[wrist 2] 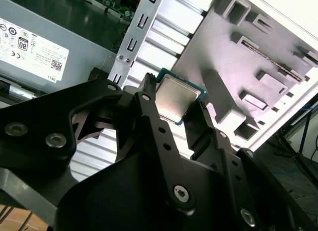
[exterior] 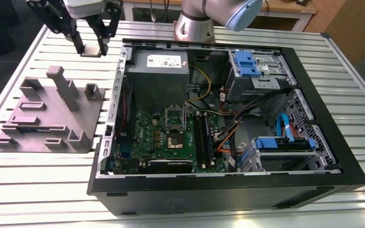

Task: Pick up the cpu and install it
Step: 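Pick up the cpu and move it towards the insertion slot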

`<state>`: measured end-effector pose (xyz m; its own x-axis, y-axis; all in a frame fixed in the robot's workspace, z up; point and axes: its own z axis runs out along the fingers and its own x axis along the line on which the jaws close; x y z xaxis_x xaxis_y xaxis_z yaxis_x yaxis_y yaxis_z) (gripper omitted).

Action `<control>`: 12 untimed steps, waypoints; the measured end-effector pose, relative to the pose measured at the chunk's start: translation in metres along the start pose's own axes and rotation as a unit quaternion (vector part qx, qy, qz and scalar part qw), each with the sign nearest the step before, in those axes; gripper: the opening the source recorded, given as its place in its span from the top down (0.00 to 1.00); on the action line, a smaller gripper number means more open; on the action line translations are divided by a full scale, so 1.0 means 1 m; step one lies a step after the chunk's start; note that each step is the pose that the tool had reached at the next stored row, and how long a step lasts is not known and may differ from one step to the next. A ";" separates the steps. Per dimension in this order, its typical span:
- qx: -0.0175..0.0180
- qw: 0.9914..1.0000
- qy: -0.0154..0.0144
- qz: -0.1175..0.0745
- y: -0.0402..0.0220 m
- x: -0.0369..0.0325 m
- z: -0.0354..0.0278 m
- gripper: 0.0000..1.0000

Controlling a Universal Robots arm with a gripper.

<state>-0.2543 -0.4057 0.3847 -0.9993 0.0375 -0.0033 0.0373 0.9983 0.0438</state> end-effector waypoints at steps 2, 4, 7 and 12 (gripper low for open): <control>0.000 1.000 0.000 0.000 0.0000 -0.0007 0.0001 0.53; 0.000 1.000 0.000 0.000 0.0000 -0.0015 0.0001 0.53; 0.000 1.000 0.000 0.000 0.0001 -0.0023 0.0000 0.53; 0.000 1.000 0.000 0.000 0.0001 -0.0036 0.0001 0.53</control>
<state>-0.2507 -0.4057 0.3846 -0.9993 0.0376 -0.0033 0.0374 0.9983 0.0439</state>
